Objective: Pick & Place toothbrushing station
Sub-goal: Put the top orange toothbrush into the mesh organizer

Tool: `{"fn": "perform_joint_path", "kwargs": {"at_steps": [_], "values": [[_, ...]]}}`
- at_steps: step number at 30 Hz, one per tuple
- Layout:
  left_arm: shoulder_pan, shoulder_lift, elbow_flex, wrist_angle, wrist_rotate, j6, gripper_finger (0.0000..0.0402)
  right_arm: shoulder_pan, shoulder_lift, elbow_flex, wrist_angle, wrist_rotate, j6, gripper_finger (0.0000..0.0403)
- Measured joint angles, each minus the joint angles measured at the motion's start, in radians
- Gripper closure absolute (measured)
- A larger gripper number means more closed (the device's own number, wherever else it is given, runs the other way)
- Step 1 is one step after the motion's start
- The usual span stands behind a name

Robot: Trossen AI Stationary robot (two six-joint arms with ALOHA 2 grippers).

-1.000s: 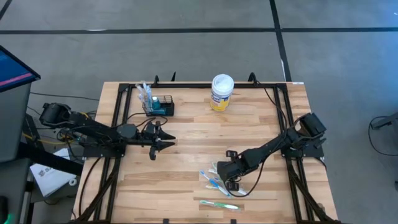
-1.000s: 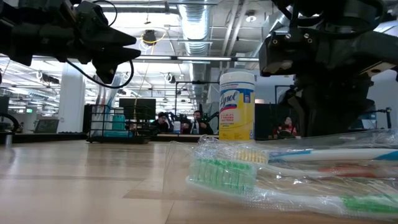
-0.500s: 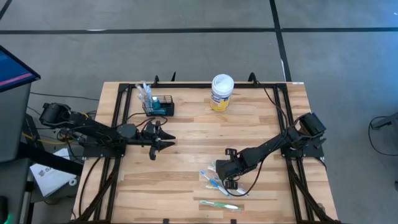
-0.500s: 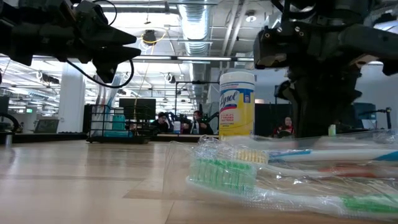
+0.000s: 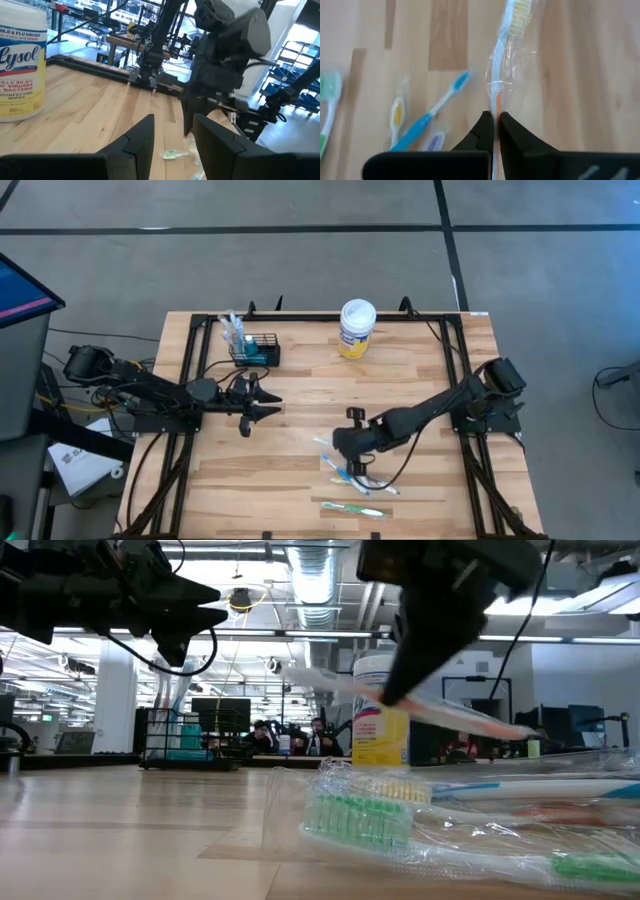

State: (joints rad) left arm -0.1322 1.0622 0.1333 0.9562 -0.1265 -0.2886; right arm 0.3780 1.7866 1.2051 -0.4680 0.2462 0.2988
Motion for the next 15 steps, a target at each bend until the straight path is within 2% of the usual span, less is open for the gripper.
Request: {"fn": "perform_joint_path", "kwargs": {"at_steps": [15], "values": [[0.0,0.0,0.001,0.075,0.0,0.042,0.0271,-0.056,-0.094,0.0,0.316,0.017,-0.172,0.0403]]}}
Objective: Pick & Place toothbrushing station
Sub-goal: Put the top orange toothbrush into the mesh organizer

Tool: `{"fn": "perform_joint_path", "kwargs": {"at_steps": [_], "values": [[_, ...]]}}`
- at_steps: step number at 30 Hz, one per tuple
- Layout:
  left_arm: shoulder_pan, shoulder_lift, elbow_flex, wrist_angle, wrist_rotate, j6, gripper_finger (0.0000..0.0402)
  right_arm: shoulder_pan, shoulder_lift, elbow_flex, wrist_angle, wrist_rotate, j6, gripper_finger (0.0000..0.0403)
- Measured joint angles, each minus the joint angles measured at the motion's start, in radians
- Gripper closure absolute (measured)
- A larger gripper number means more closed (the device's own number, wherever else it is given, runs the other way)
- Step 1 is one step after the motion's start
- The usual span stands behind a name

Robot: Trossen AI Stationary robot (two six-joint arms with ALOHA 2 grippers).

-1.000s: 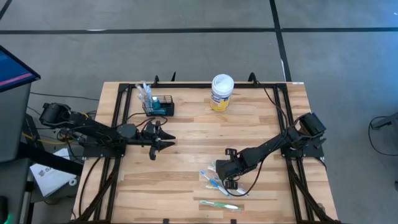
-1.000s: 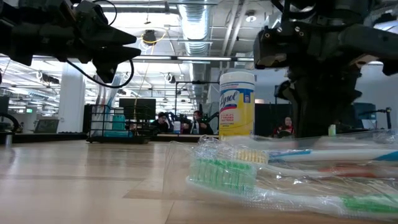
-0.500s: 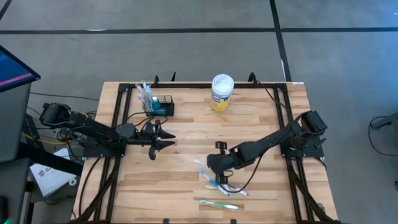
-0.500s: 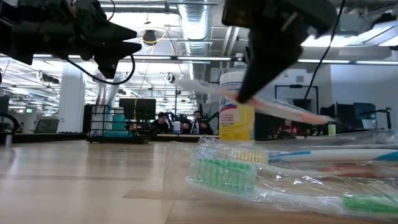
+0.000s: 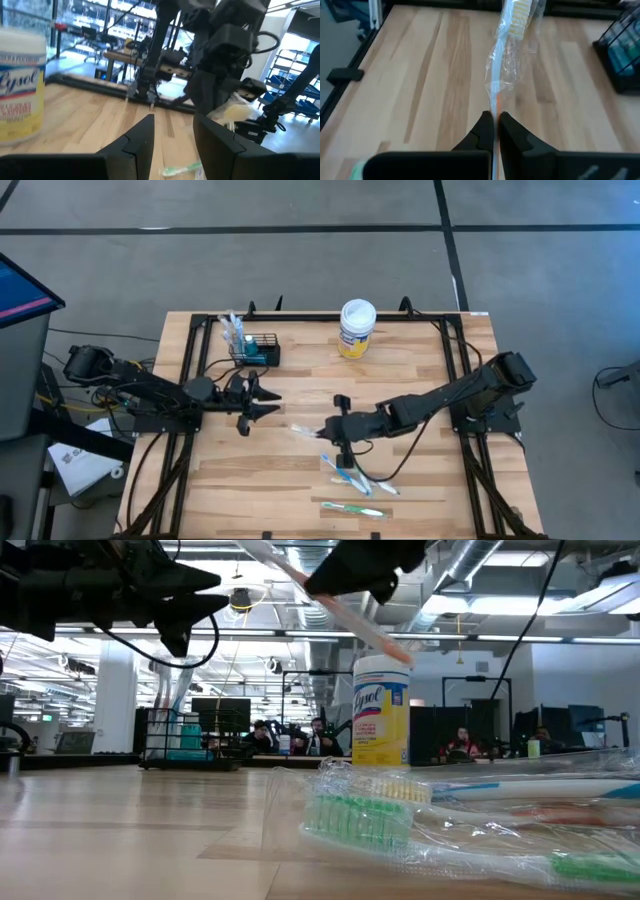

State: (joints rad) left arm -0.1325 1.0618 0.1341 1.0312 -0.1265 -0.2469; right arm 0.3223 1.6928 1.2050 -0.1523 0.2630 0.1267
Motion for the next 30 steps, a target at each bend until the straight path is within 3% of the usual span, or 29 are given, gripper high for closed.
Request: {"fn": "perform_joint_path", "kwargs": {"at_steps": [17,30], "values": [[-0.001,0.003,0.039,0.097,0.028,0.136,0.0271,-0.097,0.0,0.0,0.274,-0.053,-0.057,0.0402],[-0.001,0.129,0.139,0.102,0.063,0.191,0.0271,-0.127,0.001,0.0,0.351,-0.056,-0.076,0.0402]]}}
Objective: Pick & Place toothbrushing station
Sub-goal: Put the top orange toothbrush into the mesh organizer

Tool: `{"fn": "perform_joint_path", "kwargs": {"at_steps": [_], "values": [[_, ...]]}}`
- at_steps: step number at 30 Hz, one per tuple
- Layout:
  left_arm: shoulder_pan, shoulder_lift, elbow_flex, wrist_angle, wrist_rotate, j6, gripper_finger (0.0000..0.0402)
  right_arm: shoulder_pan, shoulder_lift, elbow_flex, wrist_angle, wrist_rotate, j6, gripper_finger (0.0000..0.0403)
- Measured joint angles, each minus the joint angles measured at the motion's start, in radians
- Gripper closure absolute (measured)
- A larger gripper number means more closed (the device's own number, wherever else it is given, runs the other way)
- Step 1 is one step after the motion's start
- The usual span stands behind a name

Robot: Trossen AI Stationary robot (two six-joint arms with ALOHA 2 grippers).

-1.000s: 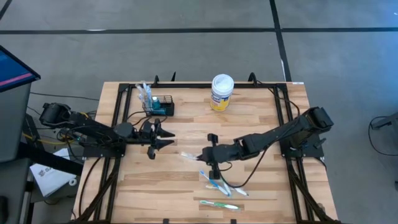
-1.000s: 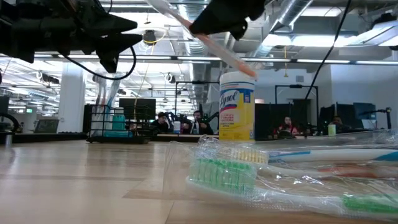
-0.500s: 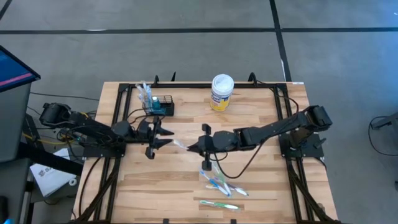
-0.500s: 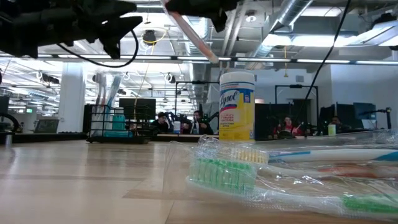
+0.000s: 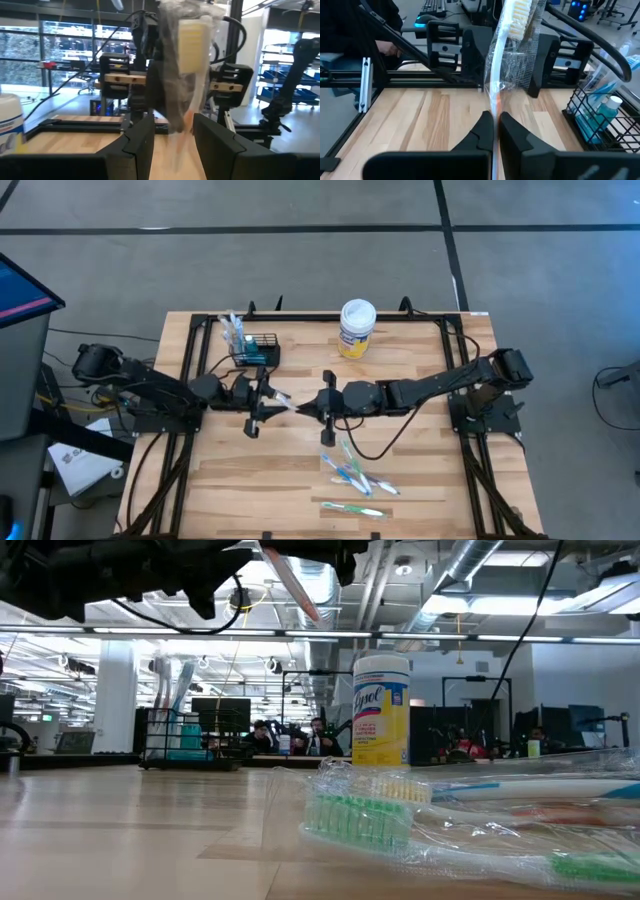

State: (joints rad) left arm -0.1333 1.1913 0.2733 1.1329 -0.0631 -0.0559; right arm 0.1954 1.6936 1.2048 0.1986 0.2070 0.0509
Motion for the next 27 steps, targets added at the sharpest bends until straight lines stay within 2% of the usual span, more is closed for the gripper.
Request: {"fn": "perform_joint_path", "kwargs": {"at_steps": [20,27], "values": [[0.0,0.033,0.039,0.045,0.035,0.0,0.0271,-0.022,0.001,0.0,-0.003,-0.001,-0.007,0.0401],[0.0,0.033,0.039,0.05,0.035,0.025,0.0302,-0.022,0.001,0.0,0.003,-0.001,-0.006,0.0401]]}}
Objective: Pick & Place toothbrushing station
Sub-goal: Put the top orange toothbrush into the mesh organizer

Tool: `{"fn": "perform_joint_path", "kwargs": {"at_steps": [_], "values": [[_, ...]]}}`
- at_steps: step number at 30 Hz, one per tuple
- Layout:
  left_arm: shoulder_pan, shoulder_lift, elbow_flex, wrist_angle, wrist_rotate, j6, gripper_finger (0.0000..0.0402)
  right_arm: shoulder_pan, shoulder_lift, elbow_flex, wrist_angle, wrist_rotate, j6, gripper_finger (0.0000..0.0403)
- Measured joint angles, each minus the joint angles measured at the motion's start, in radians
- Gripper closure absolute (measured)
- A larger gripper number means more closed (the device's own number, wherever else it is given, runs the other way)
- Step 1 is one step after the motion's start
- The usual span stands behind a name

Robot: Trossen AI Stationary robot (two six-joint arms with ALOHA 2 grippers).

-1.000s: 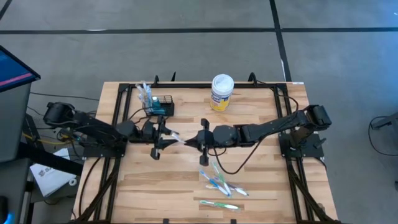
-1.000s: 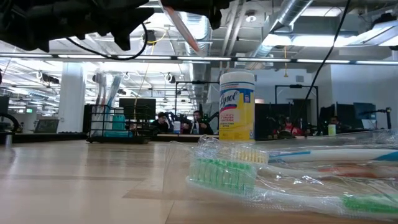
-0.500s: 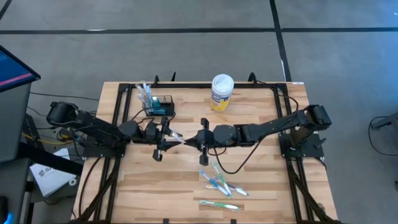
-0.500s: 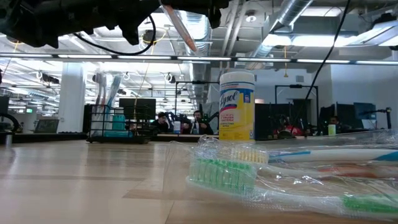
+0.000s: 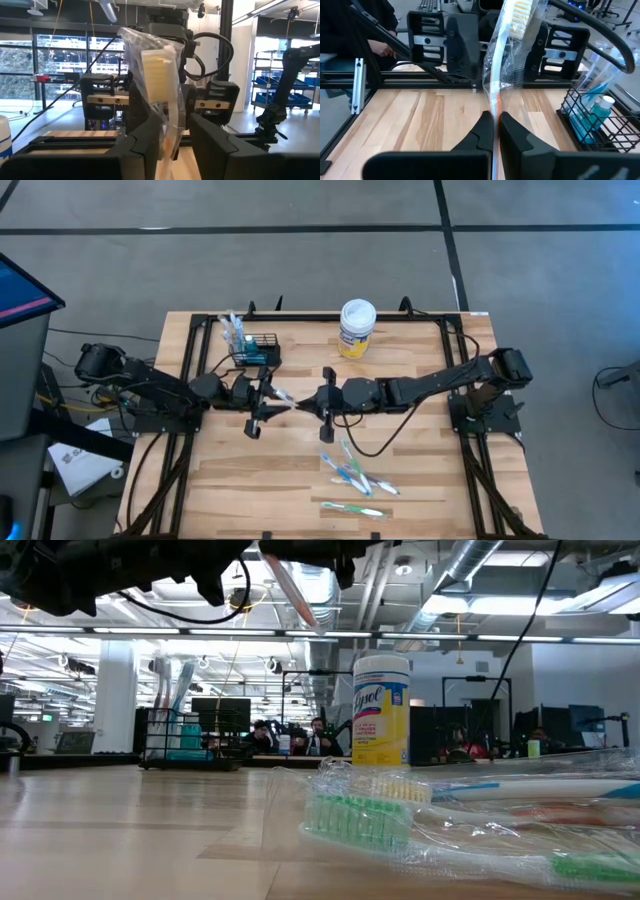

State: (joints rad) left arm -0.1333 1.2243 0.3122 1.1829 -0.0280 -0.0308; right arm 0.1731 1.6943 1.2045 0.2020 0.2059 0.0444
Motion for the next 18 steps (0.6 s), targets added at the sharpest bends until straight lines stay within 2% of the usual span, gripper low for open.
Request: {"fn": "perform_joint_path", "kwargs": {"at_steps": [9,18], "values": [[0.0,0.0,0.0,0.008,-0.002,-0.003,0.0387,-0.004,0.012,0.0,0.012,-0.002,-0.001,0.0401],[0.0,0.0,-0.001,0.006,-0.032,-0.004,0.0396,-0.011,0.016,0.0,0.01,0.001,0.0,0.0361]]}}
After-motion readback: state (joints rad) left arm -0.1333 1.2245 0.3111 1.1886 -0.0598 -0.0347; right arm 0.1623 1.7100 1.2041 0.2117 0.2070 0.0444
